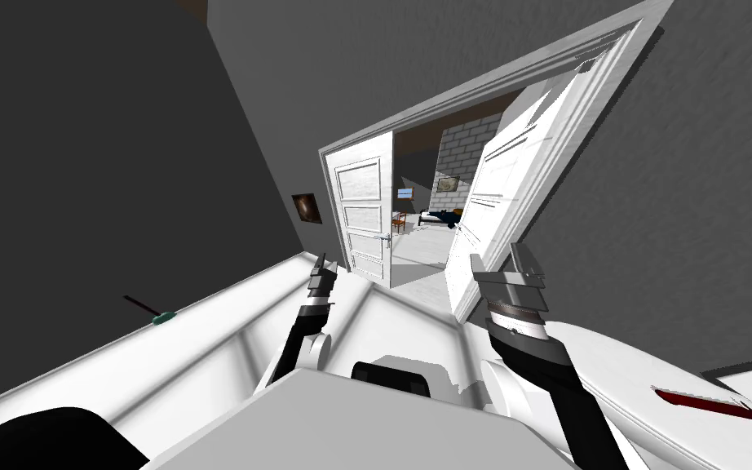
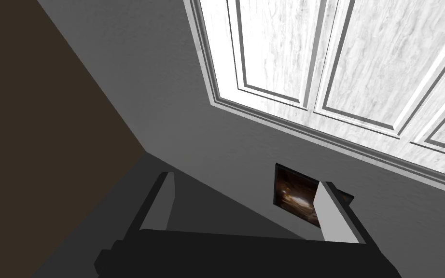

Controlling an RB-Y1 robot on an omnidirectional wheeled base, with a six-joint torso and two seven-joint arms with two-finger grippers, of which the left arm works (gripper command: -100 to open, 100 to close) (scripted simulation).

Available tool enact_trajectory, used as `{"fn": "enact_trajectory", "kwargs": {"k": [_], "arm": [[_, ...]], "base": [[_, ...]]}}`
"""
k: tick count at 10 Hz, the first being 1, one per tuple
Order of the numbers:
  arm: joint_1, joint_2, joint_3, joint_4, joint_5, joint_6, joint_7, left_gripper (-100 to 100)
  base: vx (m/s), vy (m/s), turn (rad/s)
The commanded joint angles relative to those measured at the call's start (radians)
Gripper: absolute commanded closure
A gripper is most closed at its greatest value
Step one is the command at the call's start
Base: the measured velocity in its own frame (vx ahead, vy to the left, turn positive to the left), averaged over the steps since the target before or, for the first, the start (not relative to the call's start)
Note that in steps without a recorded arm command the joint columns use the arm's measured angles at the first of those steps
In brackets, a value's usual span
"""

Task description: Push the door open

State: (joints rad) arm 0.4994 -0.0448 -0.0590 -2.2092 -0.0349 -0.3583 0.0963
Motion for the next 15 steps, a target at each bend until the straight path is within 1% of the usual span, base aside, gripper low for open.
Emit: {"fn": "enact_trajectory", "kwargs": {"k": [1,3,6,9,12,14,15], "arm": [[-0.023,0.011,0.012,0.036,0.001,0.001,-0.006,-100],[-0.042,0.019,0.022,0.066,0.001,0.002,-0.01,-100],[-0.082,0.033,0.044,0.128,0.003,0.003,-0.02,-100],[-0.131,0.047,0.07,0.206,0.004,0.005,-0.032,-100],[-0.189,0.059,0.101,0.293,0.006,0.008,-0.045,-100],[-0.231,0.066,0.124,0.358,0.007,0.009,-0.055,-100],[-0.231,0.066,0.124,0.363,0.007,0.009,-0.055,-100]], "base": [[0.047,0.032,-0.115],[0.083,0.041,-0.105],[0.076,0.034,-0.1],[0.082,0.059,-0.125],[0.083,0.061,-0.156],[0.087,0.063,-0.16],[0.071,0.054,-0.067]]}}
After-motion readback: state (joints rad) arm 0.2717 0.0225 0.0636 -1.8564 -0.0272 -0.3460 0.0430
